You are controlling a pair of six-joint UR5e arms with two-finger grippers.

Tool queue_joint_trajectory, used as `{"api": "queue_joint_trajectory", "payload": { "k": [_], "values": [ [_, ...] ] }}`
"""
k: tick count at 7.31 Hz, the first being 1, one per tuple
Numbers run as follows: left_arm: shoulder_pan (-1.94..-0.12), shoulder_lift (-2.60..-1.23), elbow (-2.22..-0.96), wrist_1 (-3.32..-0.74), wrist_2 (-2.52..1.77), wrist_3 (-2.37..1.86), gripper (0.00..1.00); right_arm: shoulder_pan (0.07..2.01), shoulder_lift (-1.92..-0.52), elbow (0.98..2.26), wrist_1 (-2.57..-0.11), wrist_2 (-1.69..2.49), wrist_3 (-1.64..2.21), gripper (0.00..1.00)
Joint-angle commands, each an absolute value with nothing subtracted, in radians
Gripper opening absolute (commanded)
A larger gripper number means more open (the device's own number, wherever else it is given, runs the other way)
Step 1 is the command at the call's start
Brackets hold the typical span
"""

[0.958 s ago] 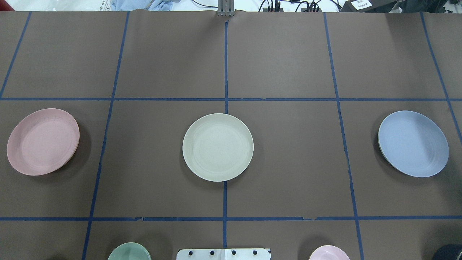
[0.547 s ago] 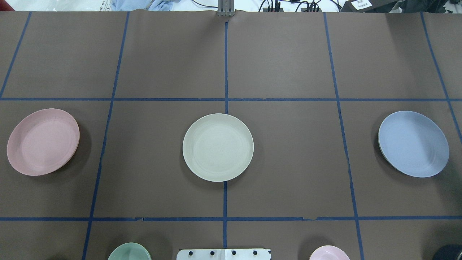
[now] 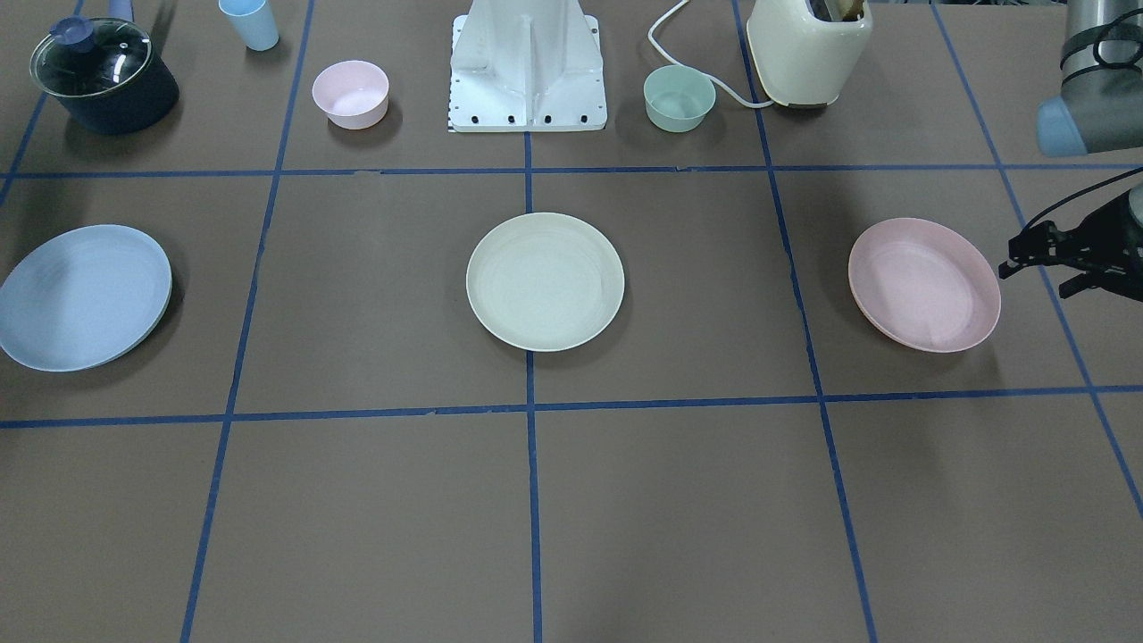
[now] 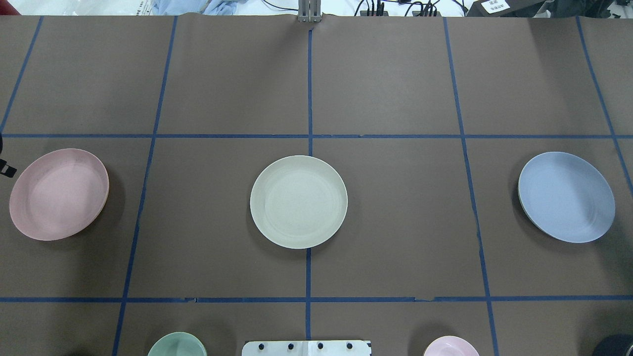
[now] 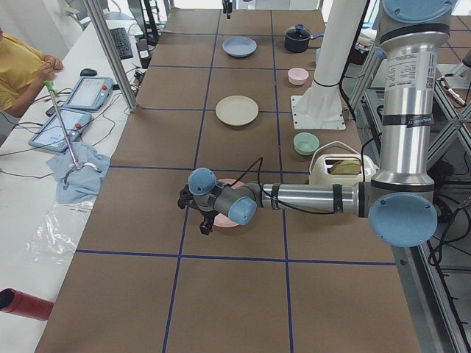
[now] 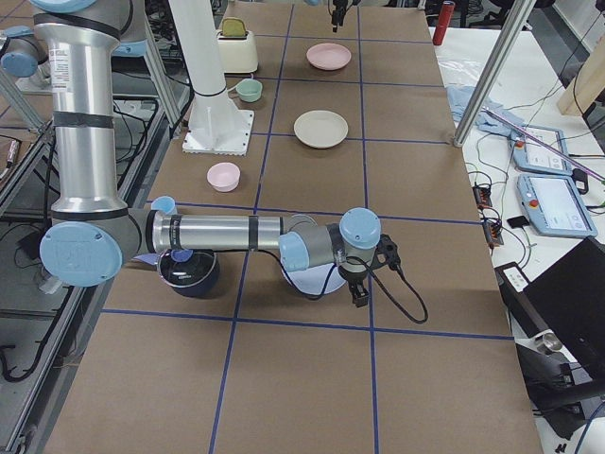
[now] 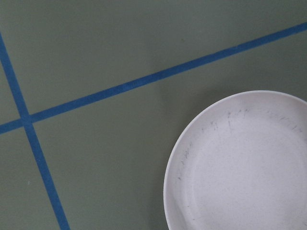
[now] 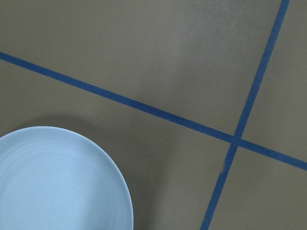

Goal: Stack three plates with pink and blue
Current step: 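Reach the left gripper down and grasp the rim of the pink plate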

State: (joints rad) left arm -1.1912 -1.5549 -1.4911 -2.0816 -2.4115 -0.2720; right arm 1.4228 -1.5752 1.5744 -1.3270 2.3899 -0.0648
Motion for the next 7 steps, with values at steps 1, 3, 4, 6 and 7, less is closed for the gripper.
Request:
{"api": "queue_joint_trajectory", "payload": {
  "k": [1, 3, 4, 6, 7],
  "values": [
    [-1.149, -1.569, -1.396, -2.196, -2.410, -0.344, 0.99, 1.419, -1.577, 1.574, -1.327, 2.393, -0.064, 1.00],
    [-1.134, -1.600, -1.347, -2.224, -2.408, -0.342, 0.88, 1.419, -1.577, 1.574, -1.327, 2.393, -0.064, 1.00],
    [-1.131, -1.600, -1.347, -2.223, -2.410, -0.342, 0.60, 1.419, -1.577, 1.574, -1.327, 2.391, -0.064, 1.00],
    [-1.131, -1.598, -1.322, -2.223, -2.413, -0.354, 0.00, 1.419, -1.575, 1.574, -1.327, 2.393, -0.063, 1.00],
    [-1.131, -1.600, -1.325, -2.223, -2.413, -0.388, 0.00, 1.419, -1.575, 1.575, -1.325, 2.393, -0.063, 1.00]
  ]
}}
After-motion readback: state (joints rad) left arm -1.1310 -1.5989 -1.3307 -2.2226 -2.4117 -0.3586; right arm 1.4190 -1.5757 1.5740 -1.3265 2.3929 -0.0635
